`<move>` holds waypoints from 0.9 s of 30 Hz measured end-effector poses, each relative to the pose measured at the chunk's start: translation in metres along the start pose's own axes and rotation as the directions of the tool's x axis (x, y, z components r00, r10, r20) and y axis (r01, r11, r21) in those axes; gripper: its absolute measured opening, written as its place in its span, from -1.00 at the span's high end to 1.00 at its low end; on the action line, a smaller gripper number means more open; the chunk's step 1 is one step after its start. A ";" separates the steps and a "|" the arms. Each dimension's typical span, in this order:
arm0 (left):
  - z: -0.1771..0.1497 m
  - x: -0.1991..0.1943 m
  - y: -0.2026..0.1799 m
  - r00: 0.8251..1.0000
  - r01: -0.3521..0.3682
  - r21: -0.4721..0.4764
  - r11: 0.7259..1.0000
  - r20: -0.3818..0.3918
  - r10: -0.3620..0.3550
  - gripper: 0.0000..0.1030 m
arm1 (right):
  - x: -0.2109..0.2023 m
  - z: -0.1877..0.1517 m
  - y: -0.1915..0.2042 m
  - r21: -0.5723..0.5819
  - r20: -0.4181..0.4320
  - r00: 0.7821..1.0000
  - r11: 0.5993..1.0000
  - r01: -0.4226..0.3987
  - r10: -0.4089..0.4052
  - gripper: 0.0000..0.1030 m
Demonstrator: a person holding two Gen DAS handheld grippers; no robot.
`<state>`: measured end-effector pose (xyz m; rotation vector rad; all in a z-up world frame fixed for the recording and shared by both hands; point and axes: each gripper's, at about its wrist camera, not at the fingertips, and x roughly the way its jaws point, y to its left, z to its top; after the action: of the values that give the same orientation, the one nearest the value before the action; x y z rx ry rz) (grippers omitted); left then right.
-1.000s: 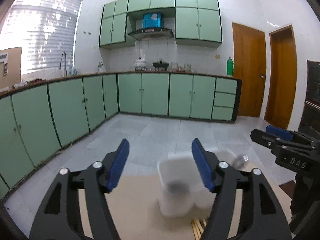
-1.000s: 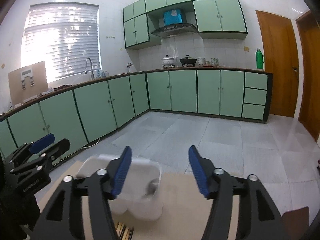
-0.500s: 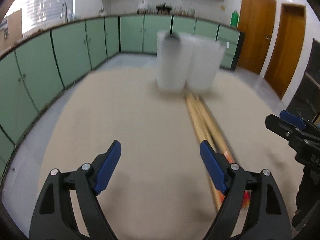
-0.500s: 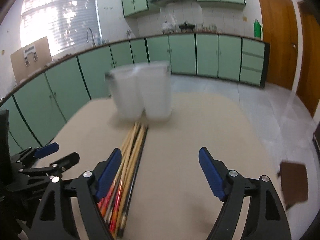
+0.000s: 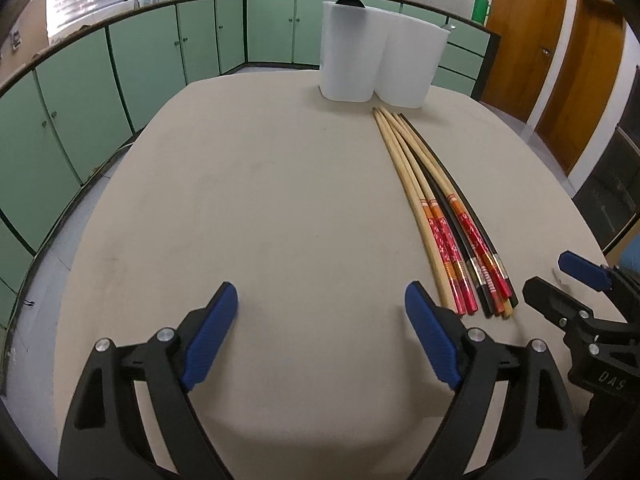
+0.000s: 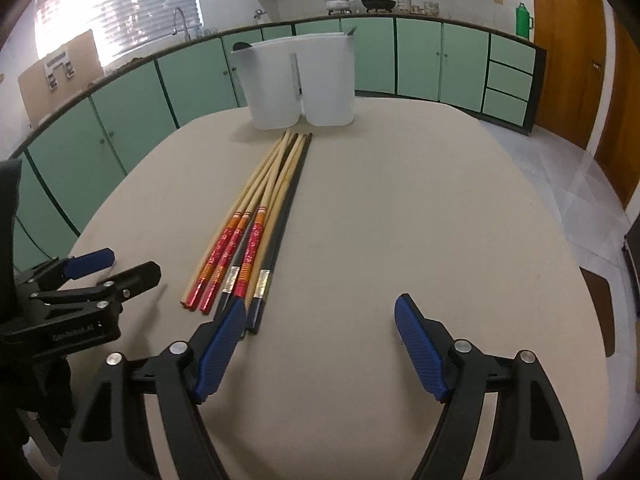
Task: Organize utensils
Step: 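Grasp the black chopstick with the right gripper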
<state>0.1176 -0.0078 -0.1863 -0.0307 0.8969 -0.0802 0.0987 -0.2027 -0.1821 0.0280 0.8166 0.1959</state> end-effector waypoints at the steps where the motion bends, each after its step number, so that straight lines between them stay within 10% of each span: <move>1: -0.001 0.000 0.000 1.000 0.001 0.001 1.000 -0.003 -0.001 -0.62 | 0.002 0.000 0.003 -0.010 -0.011 1.000 1.000 0.002 -0.002 -0.46; 11: 0.005 0.000 -0.006 1.000 0.000 0.003 1.000 -0.013 0.000 -0.66 | 0.003 0.003 -0.009 0.026 -0.032 0.998 0.999 0.047 -0.046 -0.33; 24: 0.006 -0.003 -0.014 1.000 0.020 0.008 1.000 -0.009 -0.020 -0.66 | 0.009 0.002 0.017 -0.069 -0.044 0.999 0.997 -0.021 0.018 0.85; 27: 0.007 -0.005 -0.017 1.000 0.030 0.017 0.999 -0.002 -0.030 -0.66 | 0.008 0.001 0.015 -0.058 -0.039 0.999 0.998 -0.019 0.017 0.86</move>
<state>0.1191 -0.0248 -0.1772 -0.0286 0.8973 -0.1157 0.1021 -0.1863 -0.1857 -0.0233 0.8490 0.2381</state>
